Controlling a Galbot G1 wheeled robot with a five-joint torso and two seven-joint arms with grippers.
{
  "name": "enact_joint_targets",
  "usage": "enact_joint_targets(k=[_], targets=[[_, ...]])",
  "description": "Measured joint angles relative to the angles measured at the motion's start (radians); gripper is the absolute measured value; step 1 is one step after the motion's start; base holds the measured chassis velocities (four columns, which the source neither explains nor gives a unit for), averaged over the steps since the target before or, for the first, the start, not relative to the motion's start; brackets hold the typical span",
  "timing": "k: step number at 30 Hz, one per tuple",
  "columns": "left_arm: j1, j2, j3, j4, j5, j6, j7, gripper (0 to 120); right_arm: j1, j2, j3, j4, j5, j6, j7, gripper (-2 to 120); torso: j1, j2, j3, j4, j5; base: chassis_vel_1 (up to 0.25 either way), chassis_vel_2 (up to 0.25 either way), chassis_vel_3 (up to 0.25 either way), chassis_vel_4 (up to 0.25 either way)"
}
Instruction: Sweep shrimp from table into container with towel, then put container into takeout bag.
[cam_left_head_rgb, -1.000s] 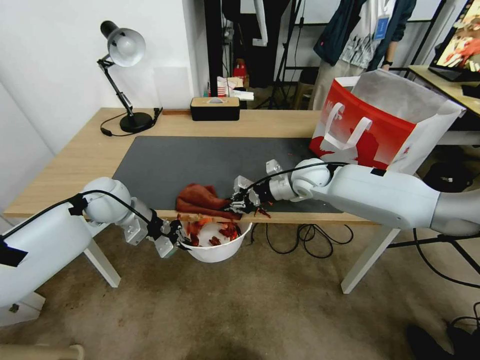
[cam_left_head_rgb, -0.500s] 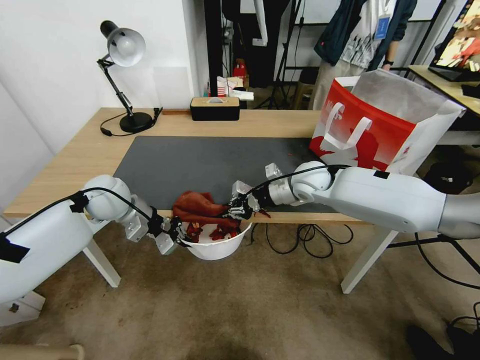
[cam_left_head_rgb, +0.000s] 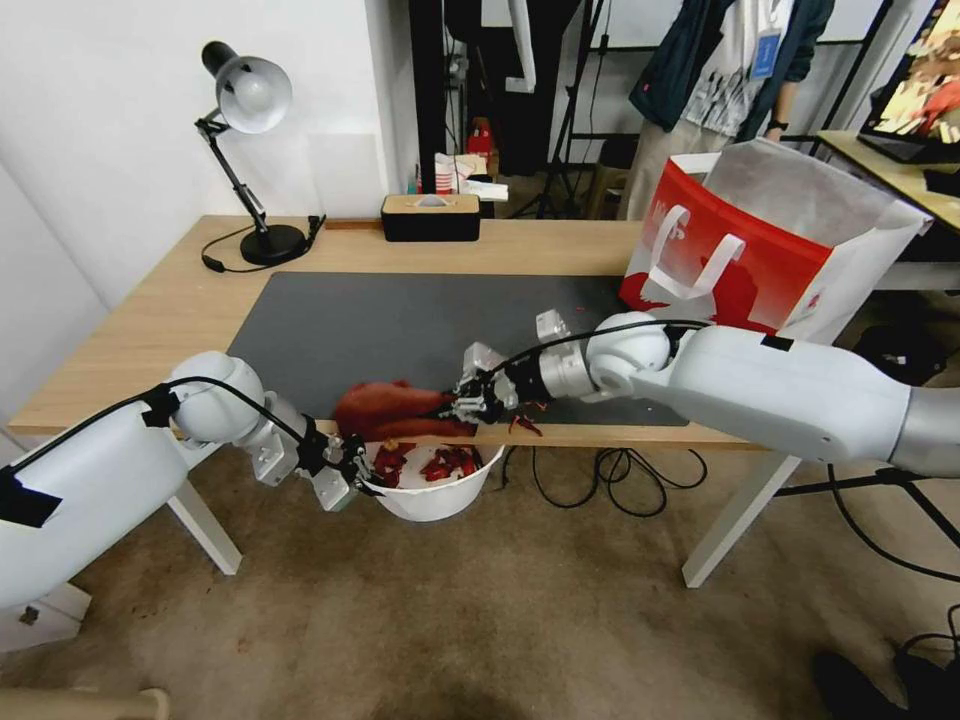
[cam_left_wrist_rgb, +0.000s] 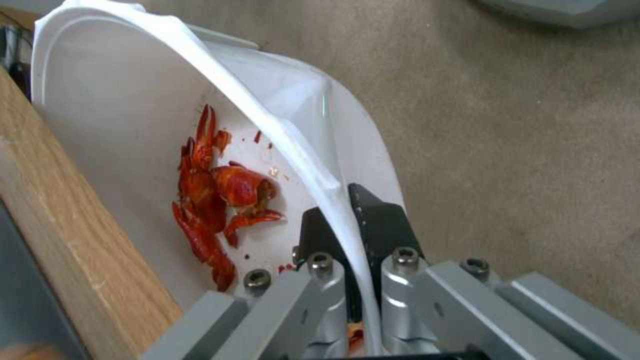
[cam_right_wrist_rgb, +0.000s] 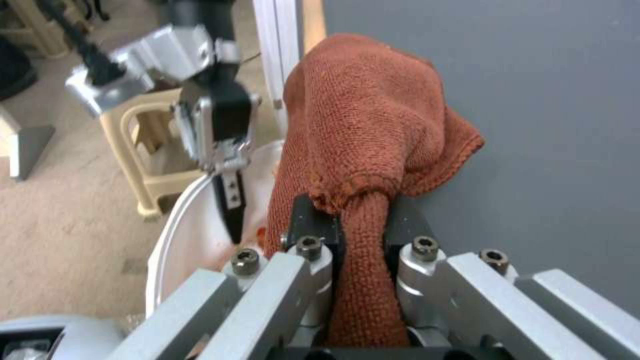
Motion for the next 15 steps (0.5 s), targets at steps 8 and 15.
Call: enact_joint_targets(k=[8,15], targets=[[0.022,-0.002,-0.003,-0.012,0.008,0.001,-0.011,0,-0.032,-0.004,0.100,-0.016,0.046,0.005,0.058,5,0.000,0.000,0.000,0.0000,0.0000,0.000,0.000,0.000,0.000],[0.108,-0.004,-0.024,-0.063,0.058,0.000,-0.041,0,-0.091,-0.062,0.202,-0.047,0.012,-0.028,0.180,5,0.000,0.000,0.000,0.0001,-0.0001,0.000,0.000,0.000,0.000]])
